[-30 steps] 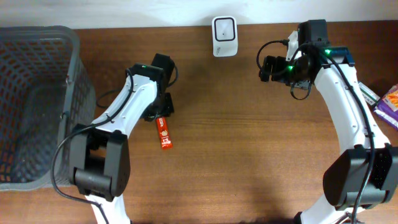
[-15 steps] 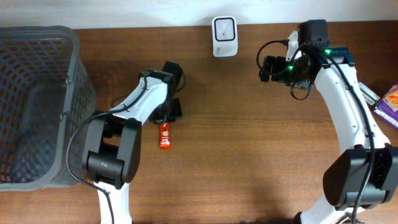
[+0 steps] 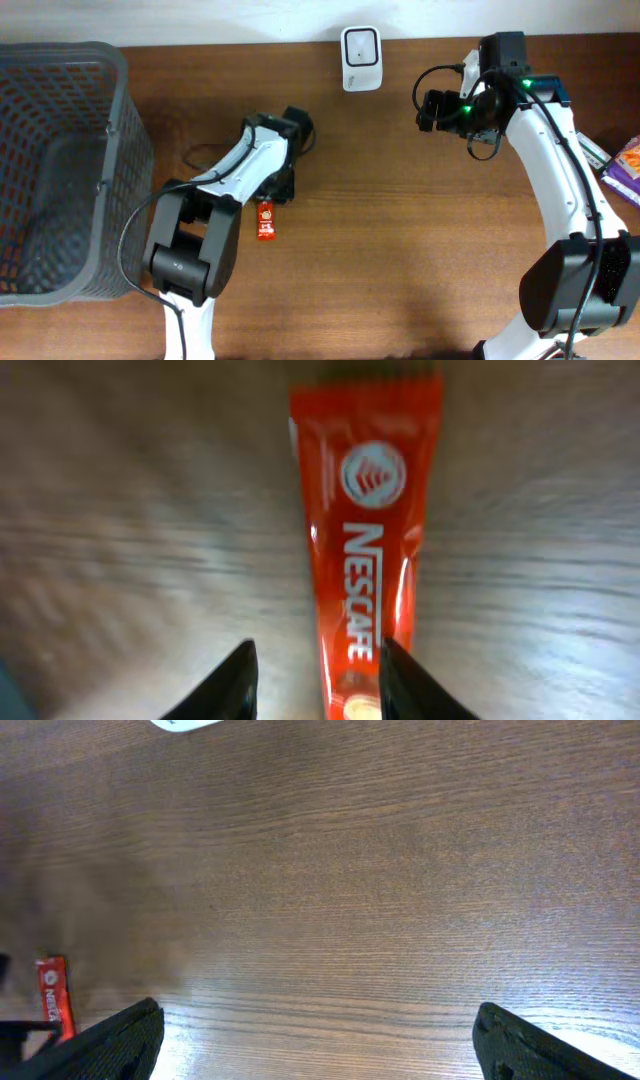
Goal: Scan the item barcode
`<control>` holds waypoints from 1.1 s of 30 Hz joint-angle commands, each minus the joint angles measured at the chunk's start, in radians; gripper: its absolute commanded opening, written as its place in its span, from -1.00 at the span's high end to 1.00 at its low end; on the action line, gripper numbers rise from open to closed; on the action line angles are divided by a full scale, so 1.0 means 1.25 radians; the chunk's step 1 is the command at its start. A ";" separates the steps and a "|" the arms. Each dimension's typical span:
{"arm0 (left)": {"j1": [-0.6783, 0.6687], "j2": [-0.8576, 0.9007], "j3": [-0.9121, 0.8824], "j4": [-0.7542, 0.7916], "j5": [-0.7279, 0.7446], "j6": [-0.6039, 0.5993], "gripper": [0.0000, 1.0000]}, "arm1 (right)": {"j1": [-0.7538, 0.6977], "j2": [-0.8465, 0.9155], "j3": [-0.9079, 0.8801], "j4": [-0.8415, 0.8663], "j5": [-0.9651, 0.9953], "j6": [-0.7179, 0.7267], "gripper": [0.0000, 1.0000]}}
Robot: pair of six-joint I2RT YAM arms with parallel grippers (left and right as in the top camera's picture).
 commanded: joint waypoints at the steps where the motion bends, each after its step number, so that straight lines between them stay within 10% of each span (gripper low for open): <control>1: -0.003 -0.003 -0.071 0.078 0.009 -0.008 0.28 | 0.002 0.006 -0.003 -0.002 0.005 0.005 -0.97; 11: -0.002 -0.002 -0.072 0.186 0.201 -0.001 0.60 | 0.002 0.006 -0.003 -0.002 0.005 0.006 -0.97; 14: 0.007 -0.002 0.080 0.112 0.405 0.155 1.00 | 0.002 0.006 -0.003 -0.002 0.005 0.006 -0.97; 16: 0.006 -0.002 0.157 0.048 0.397 0.167 1.00 | 0.002 0.006 -0.003 -0.002 0.005 0.006 -0.97; 18: 0.011 -0.002 0.167 0.030 0.360 0.118 0.45 | 0.002 0.006 -0.003 -0.002 0.005 0.006 -0.97; 20: 0.010 -0.002 0.135 0.038 0.357 0.109 0.69 | 0.002 0.006 -0.003 -0.002 0.005 0.006 -0.97; 24: 0.031 -0.002 0.034 0.167 0.251 -0.014 0.33 | 0.002 0.006 -0.003 -0.002 0.005 0.006 -0.97; 33: 0.050 0.124 0.034 0.323 0.681 -0.017 0.32 | 0.002 0.006 -0.003 -0.002 0.005 0.006 -0.97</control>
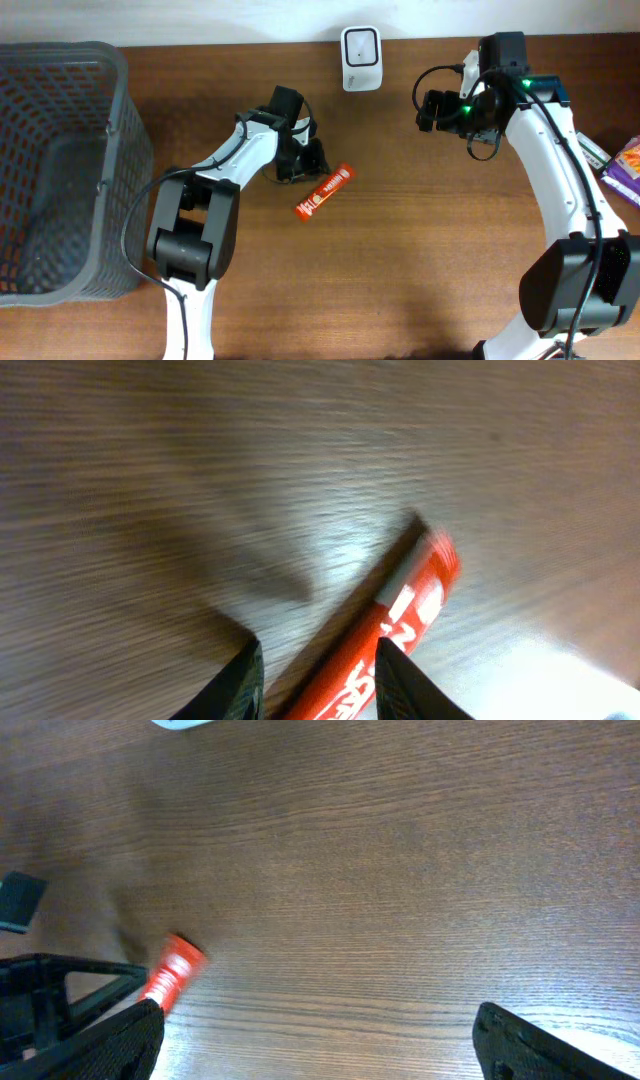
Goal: Scan the item barcode
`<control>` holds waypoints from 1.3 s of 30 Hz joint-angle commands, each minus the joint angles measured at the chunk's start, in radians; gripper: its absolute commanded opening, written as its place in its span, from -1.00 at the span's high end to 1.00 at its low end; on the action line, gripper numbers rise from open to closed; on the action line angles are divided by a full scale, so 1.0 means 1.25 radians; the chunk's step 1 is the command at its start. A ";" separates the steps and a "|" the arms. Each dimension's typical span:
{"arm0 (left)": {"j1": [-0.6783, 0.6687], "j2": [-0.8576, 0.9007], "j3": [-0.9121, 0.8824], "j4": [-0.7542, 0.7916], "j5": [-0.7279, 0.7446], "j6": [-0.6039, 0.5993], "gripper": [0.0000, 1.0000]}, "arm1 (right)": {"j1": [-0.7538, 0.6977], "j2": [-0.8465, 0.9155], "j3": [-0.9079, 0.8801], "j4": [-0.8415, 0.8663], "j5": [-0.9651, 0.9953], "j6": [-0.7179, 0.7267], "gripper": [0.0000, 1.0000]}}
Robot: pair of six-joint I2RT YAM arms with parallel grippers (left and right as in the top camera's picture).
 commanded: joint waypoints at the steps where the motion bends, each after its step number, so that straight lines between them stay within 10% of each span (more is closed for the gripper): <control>1: -0.002 0.050 -0.009 0.005 0.057 -0.004 0.34 | 0.002 0.005 -0.003 -0.001 0.005 0.005 -0.97; 9: 0.035 0.036 0.112 -0.226 -0.015 0.123 0.70 | 0.002 0.005 -0.003 -0.001 0.005 0.005 -0.97; 13: 0.050 0.025 0.326 -0.496 -0.242 0.123 0.45 | 0.002 0.005 -0.003 -0.001 0.005 0.005 -0.97; 17: 0.050 0.026 0.303 -0.509 -0.337 0.099 0.06 | 0.003 0.005 -0.003 0.001 -0.157 0.028 -0.97; 20: 0.061 0.026 0.302 -0.511 -0.494 -0.021 0.03 | 0.038 0.012 -0.005 0.041 -0.301 0.169 -0.97; 24: 0.087 0.026 0.302 -0.513 -0.495 -0.032 -0.05 | 0.261 0.055 -0.105 0.085 0.049 0.657 -0.94; 26: 0.089 0.026 0.302 -0.519 -0.495 -0.031 -0.11 | 0.332 0.121 -0.106 0.138 0.072 0.751 -0.42; 35: 0.089 0.026 0.302 -0.521 -0.494 -0.031 -0.22 | 0.356 0.278 -0.107 0.156 0.065 0.820 0.12; 39: 0.089 0.026 0.302 -0.534 -0.479 -0.031 -0.17 | 0.355 0.283 -0.108 0.143 0.051 0.778 0.92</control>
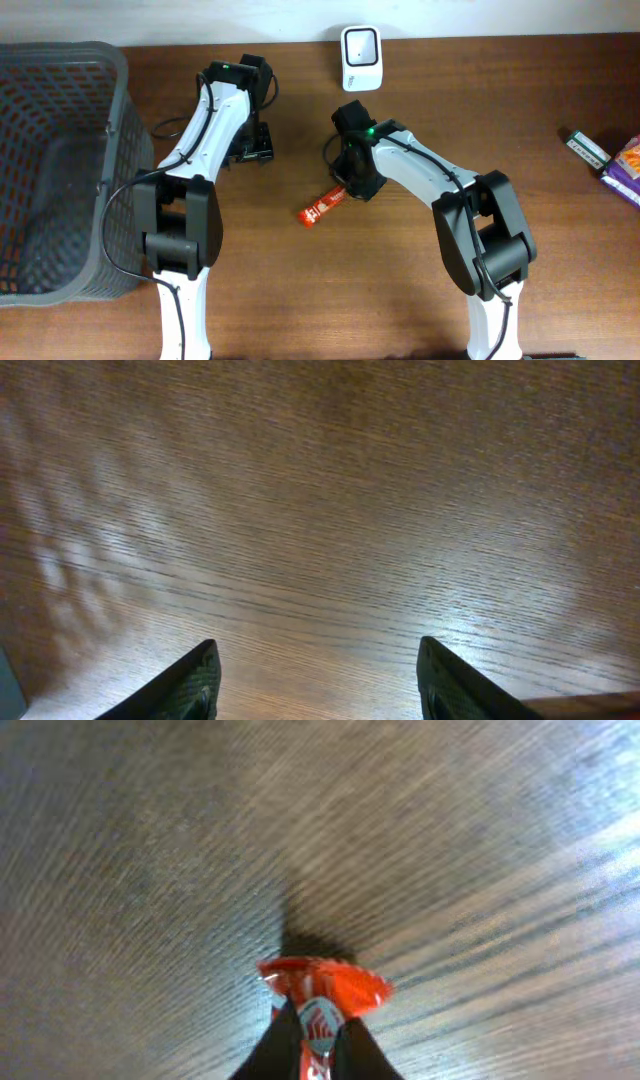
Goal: Scan the item barcode
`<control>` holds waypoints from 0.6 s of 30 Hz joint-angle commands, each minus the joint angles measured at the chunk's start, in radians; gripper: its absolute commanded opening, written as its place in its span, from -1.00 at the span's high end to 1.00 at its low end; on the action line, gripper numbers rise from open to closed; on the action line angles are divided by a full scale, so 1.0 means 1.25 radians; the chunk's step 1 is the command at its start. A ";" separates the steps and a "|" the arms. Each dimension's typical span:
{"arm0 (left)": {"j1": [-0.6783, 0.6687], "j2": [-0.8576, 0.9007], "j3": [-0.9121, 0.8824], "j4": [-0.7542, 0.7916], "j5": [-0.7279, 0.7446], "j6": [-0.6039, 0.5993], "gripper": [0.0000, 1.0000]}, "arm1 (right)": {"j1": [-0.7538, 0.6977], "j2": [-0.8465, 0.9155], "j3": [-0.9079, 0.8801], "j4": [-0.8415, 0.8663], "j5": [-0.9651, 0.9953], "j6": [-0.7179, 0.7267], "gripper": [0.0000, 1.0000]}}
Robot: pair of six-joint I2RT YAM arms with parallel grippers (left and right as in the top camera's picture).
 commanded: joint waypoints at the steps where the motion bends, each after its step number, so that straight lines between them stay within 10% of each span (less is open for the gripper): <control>1: 0.002 -0.006 -0.007 -0.015 0.025 -0.004 -0.03 | -0.002 0.027 -0.006 -0.019 -0.014 -0.061 0.92; 6: -0.010 -0.006 -0.007 -0.008 0.453 0.325 -0.35 | -0.102 0.025 0.043 0.036 -0.388 -0.366 0.92; 18: -0.012 -0.006 -0.007 -0.095 0.786 0.488 -0.04 | -0.203 0.025 0.043 0.206 -0.802 -0.508 0.92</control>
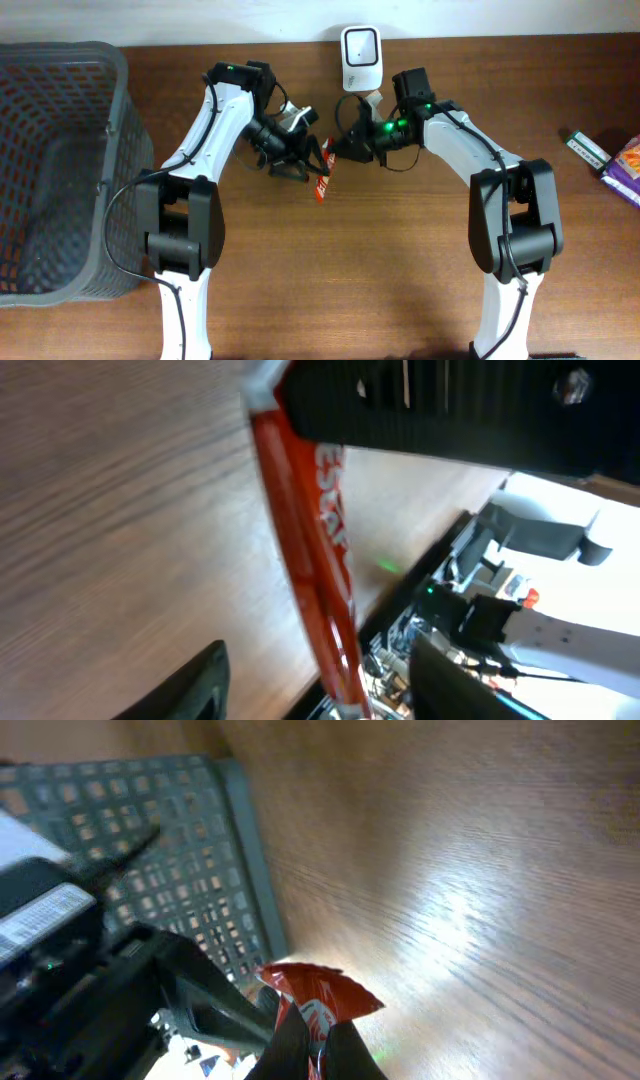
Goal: Scan the item barcode
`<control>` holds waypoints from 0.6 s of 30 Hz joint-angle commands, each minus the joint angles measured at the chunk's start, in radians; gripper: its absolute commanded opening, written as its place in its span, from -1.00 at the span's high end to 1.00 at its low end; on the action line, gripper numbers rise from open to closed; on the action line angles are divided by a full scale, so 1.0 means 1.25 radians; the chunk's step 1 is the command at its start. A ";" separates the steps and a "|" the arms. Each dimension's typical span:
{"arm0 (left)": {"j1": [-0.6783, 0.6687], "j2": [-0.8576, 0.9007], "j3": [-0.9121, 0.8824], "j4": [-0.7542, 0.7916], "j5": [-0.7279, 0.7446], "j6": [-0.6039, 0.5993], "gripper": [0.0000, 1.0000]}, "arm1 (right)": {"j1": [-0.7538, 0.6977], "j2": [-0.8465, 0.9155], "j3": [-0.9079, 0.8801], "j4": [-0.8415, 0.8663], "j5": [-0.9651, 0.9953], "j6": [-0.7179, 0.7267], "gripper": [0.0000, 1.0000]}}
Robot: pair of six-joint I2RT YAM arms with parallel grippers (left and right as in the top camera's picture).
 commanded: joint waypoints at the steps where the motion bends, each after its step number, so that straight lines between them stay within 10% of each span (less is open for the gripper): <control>1: 0.000 -0.006 -0.004 -0.014 0.044 0.032 0.05 | -0.004 0.006 0.013 0.029 -0.077 -0.012 0.92; 6: 0.000 -0.006 -0.004 -0.014 0.044 0.031 0.74 | -0.002 0.006 0.013 0.028 -0.087 0.001 0.92; 7: 0.000 -0.006 -0.004 -0.014 0.043 0.031 1.00 | -0.002 0.006 0.013 0.028 -0.086 0.002 0.62; 9: 0.000 -0.006 -0.003 -0.018 0.027 0.028 1.00 | -0.010 0.006 0.016 0.028 -0.083 0.002 -0.20; 11: 0.001 -0.006 -0.003 -0.023 -0.058 -0.022 1.00 | -0.031 -0.003 0.018 0.019 -0.064 0.002 -0.62; 18: -0.033 -0.006 -0.003 0.033 -0.589 -0.412 1.00 | -0.012 -0.028 0.062 -0.230 0.311 0.012 -0.72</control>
